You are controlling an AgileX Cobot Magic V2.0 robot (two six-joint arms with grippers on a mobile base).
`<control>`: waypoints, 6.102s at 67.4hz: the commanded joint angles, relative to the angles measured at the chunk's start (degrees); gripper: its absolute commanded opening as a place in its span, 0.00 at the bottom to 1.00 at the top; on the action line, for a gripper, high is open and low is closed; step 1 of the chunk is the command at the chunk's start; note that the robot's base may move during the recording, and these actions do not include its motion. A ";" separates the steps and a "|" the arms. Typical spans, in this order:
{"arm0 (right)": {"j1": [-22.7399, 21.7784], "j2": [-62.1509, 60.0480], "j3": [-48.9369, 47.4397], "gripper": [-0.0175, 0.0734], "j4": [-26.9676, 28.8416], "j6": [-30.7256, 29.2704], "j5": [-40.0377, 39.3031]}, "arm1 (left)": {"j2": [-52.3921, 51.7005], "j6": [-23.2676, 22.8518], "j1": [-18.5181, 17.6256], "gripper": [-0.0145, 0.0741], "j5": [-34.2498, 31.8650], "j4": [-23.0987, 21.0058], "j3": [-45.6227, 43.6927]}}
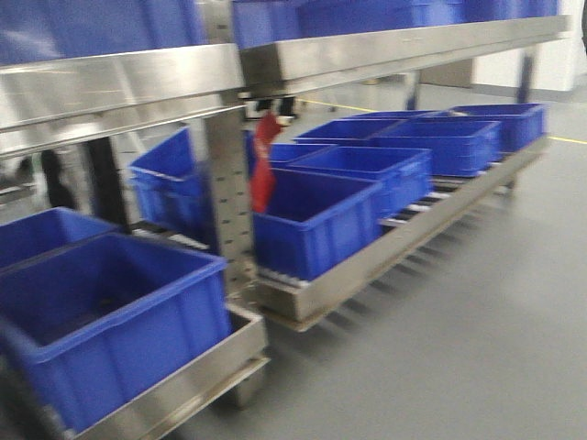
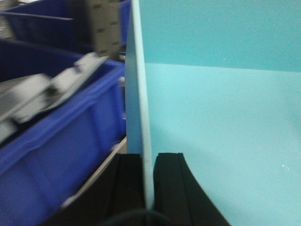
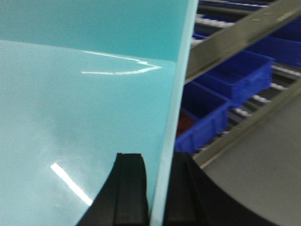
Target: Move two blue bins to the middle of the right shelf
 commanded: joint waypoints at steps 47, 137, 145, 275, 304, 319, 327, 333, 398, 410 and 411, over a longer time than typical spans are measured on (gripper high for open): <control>0.56 -0.56 -0.77 0.02 2.42 -1.25 -5.43 | -0.31 -0.04 -0.48 0.04 -1.60 -3.39 -0.58; 0.56 -0.56 -0.77 0.02 2.42 -1.25 -5.43 | -0.31 -0.04 -0.48 0.04 -1.60 -3.39 -0.58; 0.56 -0.56 -0.77 0.02 2.42 -1.25 -5.57 | -0.31 -0.04 -0.48 0.04 -1.60 -3.39 -0.58; 0.56 -0.56 -0.77 0.02 2.42 -1.25 -5.57 | -0.31 -0.04 -0.48 0.04 -1.60 -3.39 -0.58; 0.56 -0.44 -0.77 0.02 2.18 -2.65 2.14 | -0.12 -0.04 -0.48 0.04 13.14 -4.68 -0.58; 0.15 1.50 -0.77 0.02 2.07 -5.40 2.25 | 2.03 -0.04 -0.48 0.04 18.46 -5.78 -0.58; 0.15 2.77 -0.77 0.02 2.07 -5.40 2.70 | 3.28 -0.04 -0.48 0.04 21.50 -5.78 -0.58; 0.15 3.53 -0.66 0.02 2.07 -5.40 2.99 | 3.78 -0.04 -0.48 0.04 22.41 -5.66 -0.13; 0.10 4.14 -0.77 0.75 2.07 -5.40 16.69 | 4.95 -0.04 -0.48 0.69 24.91 -4.80 0.10; 0.10 2.69 -2.19 0.82 2.07 -5.40 17.88 | 3.22 0.32 -0.48 0.84 24.91 -2.57 -0.03; 0.10 2.51 -2.37 0.82 2.07 -5.40 18.13 | 2.88 0.32 -0.48 0.84 24.91 -1.95 -0.03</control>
